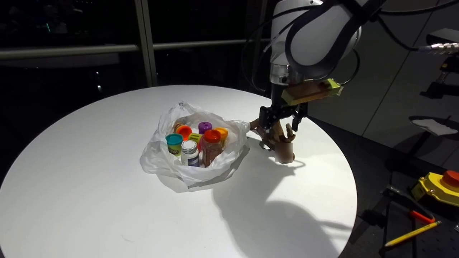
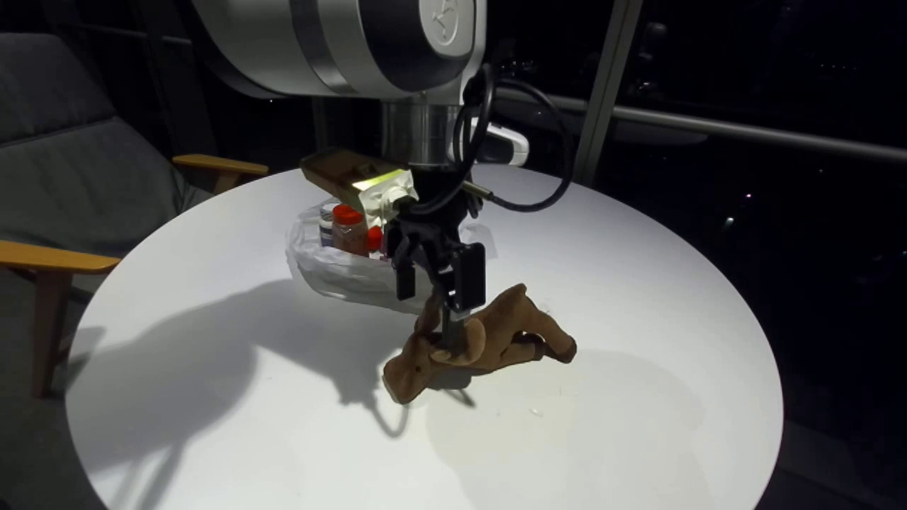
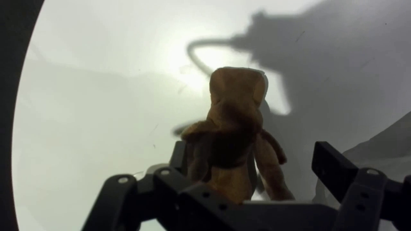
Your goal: Put the objects on the table in the plastic bag
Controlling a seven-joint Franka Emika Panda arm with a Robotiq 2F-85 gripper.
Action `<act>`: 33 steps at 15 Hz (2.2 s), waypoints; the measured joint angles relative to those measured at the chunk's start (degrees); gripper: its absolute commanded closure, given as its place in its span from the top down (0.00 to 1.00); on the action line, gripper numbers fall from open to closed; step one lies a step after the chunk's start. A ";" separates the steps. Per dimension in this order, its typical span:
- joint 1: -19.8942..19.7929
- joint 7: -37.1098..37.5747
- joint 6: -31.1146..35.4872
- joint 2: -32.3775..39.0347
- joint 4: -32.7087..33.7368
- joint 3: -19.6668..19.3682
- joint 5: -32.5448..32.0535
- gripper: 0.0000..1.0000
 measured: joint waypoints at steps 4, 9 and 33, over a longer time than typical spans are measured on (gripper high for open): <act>0.01 0.58 0.06 3.18 1.13 -0.30 0.00 1.00; 0.32 3.32 0.90 6.69 4.13 -2.15 -0.10 0.58; 11.36 17.51 5.12 -13.15 3.30 1.39 -24.88 0.03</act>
